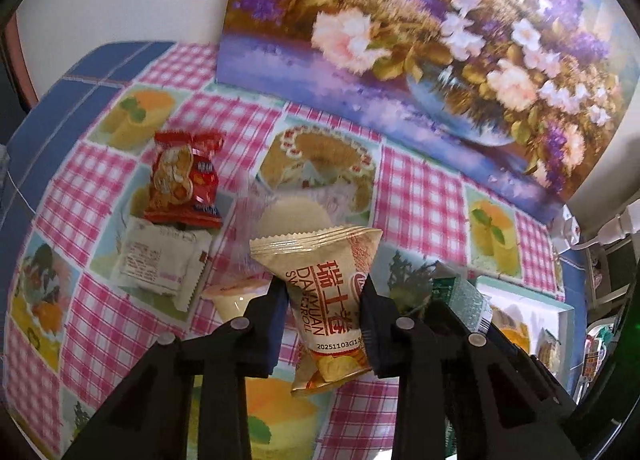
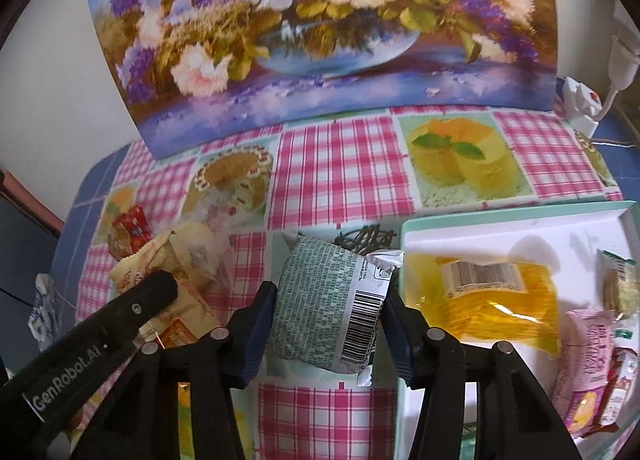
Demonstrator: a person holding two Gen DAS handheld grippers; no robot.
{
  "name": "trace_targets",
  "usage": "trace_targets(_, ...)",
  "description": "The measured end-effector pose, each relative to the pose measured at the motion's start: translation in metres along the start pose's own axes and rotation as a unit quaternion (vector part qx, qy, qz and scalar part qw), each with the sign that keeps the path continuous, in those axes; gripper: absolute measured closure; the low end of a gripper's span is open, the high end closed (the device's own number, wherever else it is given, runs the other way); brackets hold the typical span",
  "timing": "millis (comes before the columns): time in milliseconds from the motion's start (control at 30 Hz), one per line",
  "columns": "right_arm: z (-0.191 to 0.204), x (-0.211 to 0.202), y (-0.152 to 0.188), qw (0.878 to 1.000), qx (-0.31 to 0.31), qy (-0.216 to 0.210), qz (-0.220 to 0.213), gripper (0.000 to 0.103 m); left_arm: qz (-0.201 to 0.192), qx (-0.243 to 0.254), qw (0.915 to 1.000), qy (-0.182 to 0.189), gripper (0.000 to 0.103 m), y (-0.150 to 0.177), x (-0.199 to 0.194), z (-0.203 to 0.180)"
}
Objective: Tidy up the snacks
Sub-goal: 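Carry the cream swiss roll bag and green-white packet over the white tray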
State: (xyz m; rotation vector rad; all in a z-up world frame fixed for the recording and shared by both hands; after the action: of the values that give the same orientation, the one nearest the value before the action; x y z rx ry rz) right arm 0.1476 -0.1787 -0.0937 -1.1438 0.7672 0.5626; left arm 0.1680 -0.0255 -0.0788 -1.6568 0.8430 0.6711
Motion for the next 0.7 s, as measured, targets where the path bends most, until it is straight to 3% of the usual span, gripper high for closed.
trace_targets(267, -0.026, -0.039, -0.019, 0.999, 0.039, 0.018, -0.019, 0.048, -0.046, 0.02, 0.9987, 0.011, 0.068, -0.018, -0.04, -0.017)
trace_targets(533, -0.08, -0.067, -0.02, 0.994, 0.097, 0.048, -0.018, 0.048, -0.078, 0.043, 0.9959, 0.015, 0.068, -0.025, -0.074, -0.034)
trace_targets(700, -0.12, -0.085, -0.016, 0.988, 0.133, 0.08, -0.018, 0.048, -0.085, 0.061, 0.9938, 0.037, 0.068, -0.022, -0.088, -0.058)
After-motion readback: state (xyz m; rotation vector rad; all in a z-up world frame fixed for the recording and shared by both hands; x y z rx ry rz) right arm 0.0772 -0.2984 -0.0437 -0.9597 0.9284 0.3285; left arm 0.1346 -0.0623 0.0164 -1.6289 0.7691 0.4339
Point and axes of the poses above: each gripper's, at about its wrist camera, not at the fingertips, and x roughly the way its jaws point, z to its left, y to its underside, the point moved 5 cm from there along x, roughly the way its jaws point, and after that the axes turned 9 degrees about -z, right-handed, at the moved point
